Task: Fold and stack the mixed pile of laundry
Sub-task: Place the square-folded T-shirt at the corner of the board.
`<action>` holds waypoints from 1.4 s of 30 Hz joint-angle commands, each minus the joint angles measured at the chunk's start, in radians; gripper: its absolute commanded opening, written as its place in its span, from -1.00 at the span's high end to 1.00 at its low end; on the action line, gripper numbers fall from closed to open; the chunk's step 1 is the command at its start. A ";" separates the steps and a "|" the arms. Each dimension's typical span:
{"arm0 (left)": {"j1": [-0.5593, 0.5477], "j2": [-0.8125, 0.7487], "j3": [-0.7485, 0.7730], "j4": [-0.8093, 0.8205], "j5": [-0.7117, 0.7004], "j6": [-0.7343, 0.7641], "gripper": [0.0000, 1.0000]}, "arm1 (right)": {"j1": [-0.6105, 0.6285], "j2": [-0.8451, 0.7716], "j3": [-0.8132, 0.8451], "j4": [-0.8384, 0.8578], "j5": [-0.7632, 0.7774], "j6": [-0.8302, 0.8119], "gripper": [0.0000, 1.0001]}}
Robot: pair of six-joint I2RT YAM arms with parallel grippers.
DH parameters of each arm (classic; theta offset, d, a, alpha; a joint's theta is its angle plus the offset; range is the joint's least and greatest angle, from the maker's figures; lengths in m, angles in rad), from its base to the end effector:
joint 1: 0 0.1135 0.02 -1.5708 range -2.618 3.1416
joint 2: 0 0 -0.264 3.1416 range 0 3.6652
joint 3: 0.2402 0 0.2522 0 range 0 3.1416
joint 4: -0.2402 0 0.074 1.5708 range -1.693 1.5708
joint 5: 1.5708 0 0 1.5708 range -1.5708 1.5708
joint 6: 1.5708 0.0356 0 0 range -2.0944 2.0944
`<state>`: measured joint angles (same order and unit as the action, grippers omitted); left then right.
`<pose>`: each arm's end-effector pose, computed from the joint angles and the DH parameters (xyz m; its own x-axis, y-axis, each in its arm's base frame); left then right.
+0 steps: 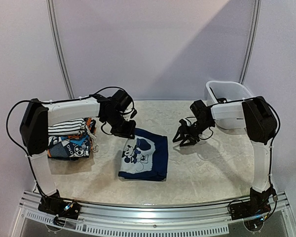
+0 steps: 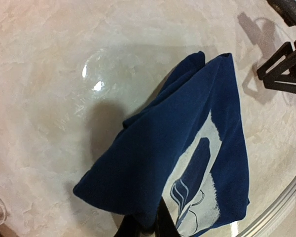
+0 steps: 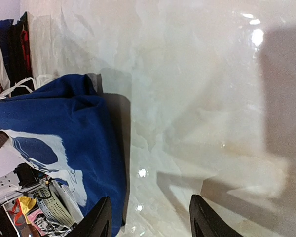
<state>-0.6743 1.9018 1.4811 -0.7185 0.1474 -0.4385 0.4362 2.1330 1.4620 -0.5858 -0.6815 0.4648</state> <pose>0.3089 -0.2536 0.2187 -0.9250 0.2017 -0.3221 0.3014 0.9056 -0.2984 0.3724 0.1983 0.1349 -0.9967 -0.0805 -0.0075 -0.0645 0.7359 0.6740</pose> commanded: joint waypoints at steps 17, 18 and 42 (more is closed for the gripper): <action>-0.004 -0.174 0.173 -0.412 -0.338 0.134 1.00 | 0.000 -0.139 -0.137 -0.015 0.055 0.004 -0.07; -0.002 -0.183 0.181 -0.428 -0.349 0.139 1.00 | -0.001 -0.139 -0.132 -0.019 0.057 0.003 -0.07; 0.047 -0.307 0.369 -0.701 -0.463 0.155 1.00 | -0.001 -0.114 -0.107 -0.052 0.059 -0.004 -0.04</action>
<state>-0.6521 1.6279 1.7988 -1.3296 -0.2871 -0.2989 0.4362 2.0327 1.3563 -0.6273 -0.6369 0.4667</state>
